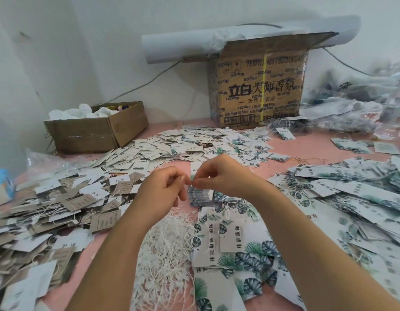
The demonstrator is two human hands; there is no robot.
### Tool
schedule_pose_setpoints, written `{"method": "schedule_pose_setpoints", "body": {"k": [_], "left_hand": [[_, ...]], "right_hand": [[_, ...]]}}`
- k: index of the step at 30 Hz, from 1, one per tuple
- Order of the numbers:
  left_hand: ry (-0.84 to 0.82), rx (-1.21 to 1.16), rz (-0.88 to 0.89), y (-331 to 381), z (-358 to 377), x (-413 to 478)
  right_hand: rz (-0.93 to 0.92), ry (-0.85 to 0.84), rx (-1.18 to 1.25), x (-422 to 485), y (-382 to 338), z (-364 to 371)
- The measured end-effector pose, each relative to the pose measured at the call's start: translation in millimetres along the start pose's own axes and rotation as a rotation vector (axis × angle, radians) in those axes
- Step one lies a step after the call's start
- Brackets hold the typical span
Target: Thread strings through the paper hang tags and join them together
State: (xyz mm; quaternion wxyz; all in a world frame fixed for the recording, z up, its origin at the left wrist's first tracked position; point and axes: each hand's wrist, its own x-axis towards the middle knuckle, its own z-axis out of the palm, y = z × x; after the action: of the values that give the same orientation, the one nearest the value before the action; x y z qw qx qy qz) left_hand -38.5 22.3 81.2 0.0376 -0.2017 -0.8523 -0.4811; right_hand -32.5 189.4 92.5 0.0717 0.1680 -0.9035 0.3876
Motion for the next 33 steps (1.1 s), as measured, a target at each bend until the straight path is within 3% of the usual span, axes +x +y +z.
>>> {"method": "schedule_pose_setpoints", "body": {"k": [7,12,14,17,20,22,31,33], "left_hand": [[0.02,0.008,0.014,-1.3,0.4,0.8],[0.02,0.029,0.033,-2.8,2.6,1.5],[0.021,0.031,0.036,-3.6,2.9,2.0],[0.01,0.053,0.027,-5.0,2.9,2.5],[-0.004,0.078,0.008,-7.1,2.9,2.4],[-0.01,0.085,-0.005,-8.3,3.0,2.7],[0.044,-0.027,-0.144,-18.1,6.9,4.3],[0.073,-0.106,-0.204,-20.8,8.3,4.3]], "right_hand": [[0.109,0.031,0.038,-1.7,2.2,-3.3],[0.155,0.024,0.604,-0.4,-1.0,4.3],[0.225,0.089,0.678,3.6,5.7,9.8],[0.21,0.225,0.279,7.0,20.8,17.9],[0.197,0.142,-0.222,6.9,36.5,25.9],[0.217,0.103,-0.412,9.2,44.5,32.6],[-0.02,0.248,-0.621,9.7,46.0,36.1],[-0.122,0.371,-0.63,7.0,43.4,36.9]]}}
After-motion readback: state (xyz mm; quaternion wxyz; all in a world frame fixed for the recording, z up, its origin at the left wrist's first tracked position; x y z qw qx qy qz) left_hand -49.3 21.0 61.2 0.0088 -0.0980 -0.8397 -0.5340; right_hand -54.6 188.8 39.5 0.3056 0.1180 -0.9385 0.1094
